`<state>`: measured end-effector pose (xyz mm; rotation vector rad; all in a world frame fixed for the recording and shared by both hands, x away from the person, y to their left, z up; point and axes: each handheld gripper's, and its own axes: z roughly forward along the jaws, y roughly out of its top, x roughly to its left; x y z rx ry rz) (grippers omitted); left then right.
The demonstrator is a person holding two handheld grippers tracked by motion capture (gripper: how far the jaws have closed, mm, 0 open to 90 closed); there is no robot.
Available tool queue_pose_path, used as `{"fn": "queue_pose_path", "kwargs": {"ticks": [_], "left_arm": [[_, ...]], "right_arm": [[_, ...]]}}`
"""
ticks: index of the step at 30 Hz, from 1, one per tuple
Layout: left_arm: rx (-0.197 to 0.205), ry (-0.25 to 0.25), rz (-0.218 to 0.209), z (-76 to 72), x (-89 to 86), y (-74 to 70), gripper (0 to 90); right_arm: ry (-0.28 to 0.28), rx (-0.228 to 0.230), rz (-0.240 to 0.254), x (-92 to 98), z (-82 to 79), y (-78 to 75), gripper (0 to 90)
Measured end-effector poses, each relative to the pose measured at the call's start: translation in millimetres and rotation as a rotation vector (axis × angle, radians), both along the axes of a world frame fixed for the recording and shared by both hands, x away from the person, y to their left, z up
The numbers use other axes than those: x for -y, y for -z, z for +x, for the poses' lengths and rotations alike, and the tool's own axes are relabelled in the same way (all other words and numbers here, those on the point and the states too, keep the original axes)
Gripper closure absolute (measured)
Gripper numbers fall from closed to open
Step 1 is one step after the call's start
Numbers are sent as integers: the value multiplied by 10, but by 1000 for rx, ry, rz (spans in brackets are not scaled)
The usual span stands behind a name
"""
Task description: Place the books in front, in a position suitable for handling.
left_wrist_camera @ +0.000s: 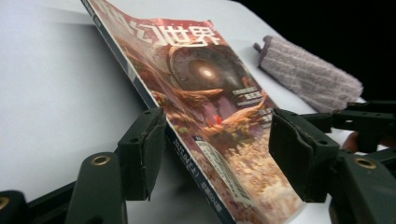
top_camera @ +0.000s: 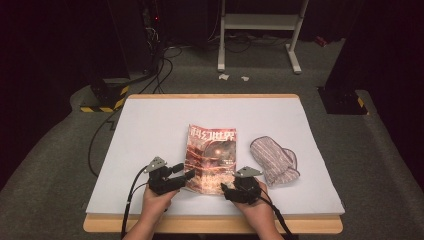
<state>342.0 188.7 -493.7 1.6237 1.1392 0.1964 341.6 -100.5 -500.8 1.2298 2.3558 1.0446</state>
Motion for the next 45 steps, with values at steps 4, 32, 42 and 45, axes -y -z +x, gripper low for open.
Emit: {"fn": "queue_pose_path", "kwargs": {"ticks": [4, 32, 42, 45], "left_arm": [[-4, -2, 10, -21, 17, 13, 374], [40, 8, 60, -155, 116, -22, 427], [58, -49, 69, -140, 40, -31, 452], [77, -67, 69, -149, 28, -46, 476]], "right_arm": [[1, 1, 1, 1, -3, 1, 352], [-46, 2, 5, -97, -77, 0, 357], [-122, 16, 7, -350, -198, 12, 359], [-143, 20, 9, -420, -230, 15, 359]]}}
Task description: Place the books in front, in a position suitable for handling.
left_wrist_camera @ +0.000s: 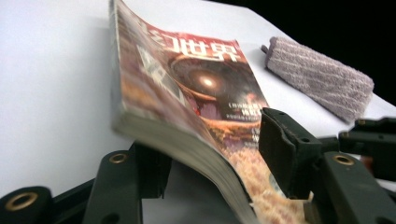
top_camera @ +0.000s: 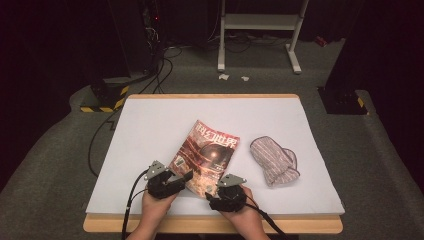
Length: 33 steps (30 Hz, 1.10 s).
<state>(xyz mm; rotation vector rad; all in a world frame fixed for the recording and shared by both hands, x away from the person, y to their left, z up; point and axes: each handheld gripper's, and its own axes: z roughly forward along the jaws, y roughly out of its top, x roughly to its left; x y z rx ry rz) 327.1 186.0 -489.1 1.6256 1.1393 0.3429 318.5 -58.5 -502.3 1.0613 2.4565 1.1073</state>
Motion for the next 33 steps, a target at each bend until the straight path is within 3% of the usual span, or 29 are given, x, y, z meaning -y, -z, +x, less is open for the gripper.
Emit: {"fn": "queue_pose_path", "kwargs": {"ticks": [6, 12, 19, 26, 29, 33], "left_arm": [[31, -33, 21, -15, 3, -11, 518], [64, -70, 14, -11, 14, -23, 645], [65, -96, 32, 28, -20, 12, 734], [102, -58, 74, 19, -68, 24, 806], [126, -37, 90, 2, -99, 14, 813], [175, -8, 121, -42, -121, -12, 824]], "right_arm": [[-26, 10, 2, -81, -32, 6, 360], [-31, 8, 10, -99, -41, 13, 363], [-38, 10, 16, -122, -48, 20, 365], [-67, 35, 10, -104, -56, -3, 401], [-51, 62, -5, -56, -54, -31, 399], [-21, 79, 20, 79, -21, -75, 397]]}}
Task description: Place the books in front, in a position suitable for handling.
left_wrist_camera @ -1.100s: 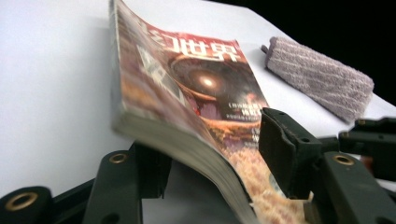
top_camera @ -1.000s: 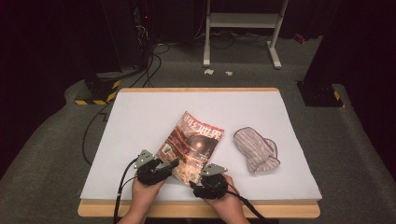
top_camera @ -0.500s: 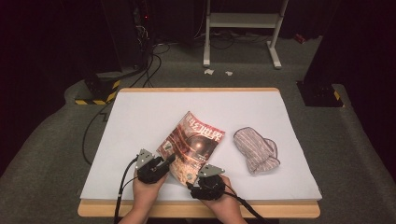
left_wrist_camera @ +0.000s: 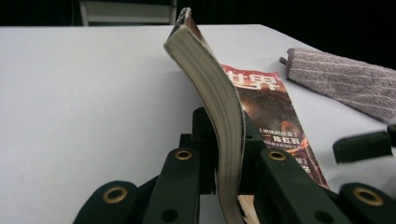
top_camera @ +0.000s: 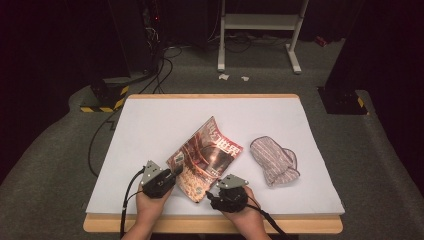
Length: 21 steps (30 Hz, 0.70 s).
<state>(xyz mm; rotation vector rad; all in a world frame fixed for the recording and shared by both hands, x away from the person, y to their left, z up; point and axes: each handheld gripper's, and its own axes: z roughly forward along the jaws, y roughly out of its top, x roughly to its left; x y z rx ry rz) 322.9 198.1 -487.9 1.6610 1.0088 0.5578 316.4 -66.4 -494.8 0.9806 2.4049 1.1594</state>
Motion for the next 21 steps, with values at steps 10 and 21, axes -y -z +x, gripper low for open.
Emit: {"fn": "queue_pose_path", "kwargs": {"ticks": [10, 21], "left_arm": [[92, 40, 135, -69, 98, 1, 818], [119, 115, 167, -83, 129, 25, 805]], "right_arm": [[108, 44, 48, 411, 111, -162, 396], [246, 76, 88, 881, 257, -287, 389]]}}
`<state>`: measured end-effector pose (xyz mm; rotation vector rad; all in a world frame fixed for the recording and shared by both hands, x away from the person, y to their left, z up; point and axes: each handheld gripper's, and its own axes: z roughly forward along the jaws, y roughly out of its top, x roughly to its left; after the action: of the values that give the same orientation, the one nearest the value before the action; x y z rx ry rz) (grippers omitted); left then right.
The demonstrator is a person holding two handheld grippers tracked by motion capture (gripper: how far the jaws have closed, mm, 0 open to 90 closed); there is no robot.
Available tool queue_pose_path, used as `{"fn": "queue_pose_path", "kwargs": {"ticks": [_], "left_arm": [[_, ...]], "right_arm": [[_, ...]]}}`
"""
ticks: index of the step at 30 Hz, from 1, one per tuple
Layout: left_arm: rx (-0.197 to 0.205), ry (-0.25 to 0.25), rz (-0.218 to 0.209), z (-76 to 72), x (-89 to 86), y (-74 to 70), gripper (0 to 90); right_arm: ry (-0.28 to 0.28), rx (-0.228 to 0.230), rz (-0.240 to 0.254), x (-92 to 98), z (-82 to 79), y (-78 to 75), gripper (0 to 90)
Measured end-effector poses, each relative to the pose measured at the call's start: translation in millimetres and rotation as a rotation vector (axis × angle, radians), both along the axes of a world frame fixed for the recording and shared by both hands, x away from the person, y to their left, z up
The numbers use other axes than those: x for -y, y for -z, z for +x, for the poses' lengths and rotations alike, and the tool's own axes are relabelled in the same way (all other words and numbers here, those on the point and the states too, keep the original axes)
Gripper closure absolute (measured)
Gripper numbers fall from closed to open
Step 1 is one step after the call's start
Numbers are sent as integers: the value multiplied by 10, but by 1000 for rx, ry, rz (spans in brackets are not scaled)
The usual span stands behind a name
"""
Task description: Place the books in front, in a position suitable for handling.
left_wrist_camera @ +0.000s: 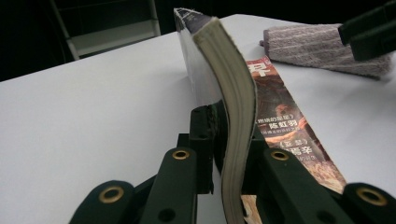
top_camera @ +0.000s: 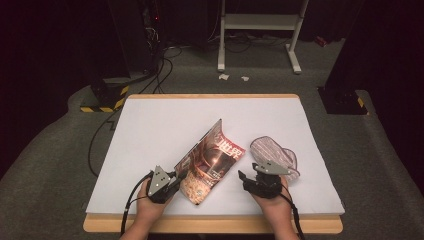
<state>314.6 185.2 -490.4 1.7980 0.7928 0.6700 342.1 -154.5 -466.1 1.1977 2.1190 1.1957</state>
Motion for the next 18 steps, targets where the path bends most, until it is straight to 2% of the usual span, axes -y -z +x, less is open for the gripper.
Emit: {"fn": "queue_pose_path", "kwargs": {"ticks": [5, 7, 10, 13, 14, 16, 18], "left_arm": [[7, 8, 35, -19, 44, 27, 807], [-4, 5, 33, -18, 32, 37, 806], [-3, 14, 34, -14, 14, 43, 807], [-3, 18, 36, -12, 8, 42, 807], [-2, 16, 32, -15, 7, 42, 808], [-3, 15, 23, -25, 13, 48, 810], [-3, 15, 18, -23, 19, 45, 811]], "right_arm": [[90, 33, -12, 254, 62, -52, 363], [147, 31, -19, 373, 114, -55, 346], [221, 56, -47, 519, 190, -41, 337], [242, 61, -68, 562, 293, -27, 326], [237, 40, -72, 571, 350, -1, 325], [233, -38, -76, 569, 470, 77, 305], [238, -69, -96, 542, 521, 134, 311]]}}
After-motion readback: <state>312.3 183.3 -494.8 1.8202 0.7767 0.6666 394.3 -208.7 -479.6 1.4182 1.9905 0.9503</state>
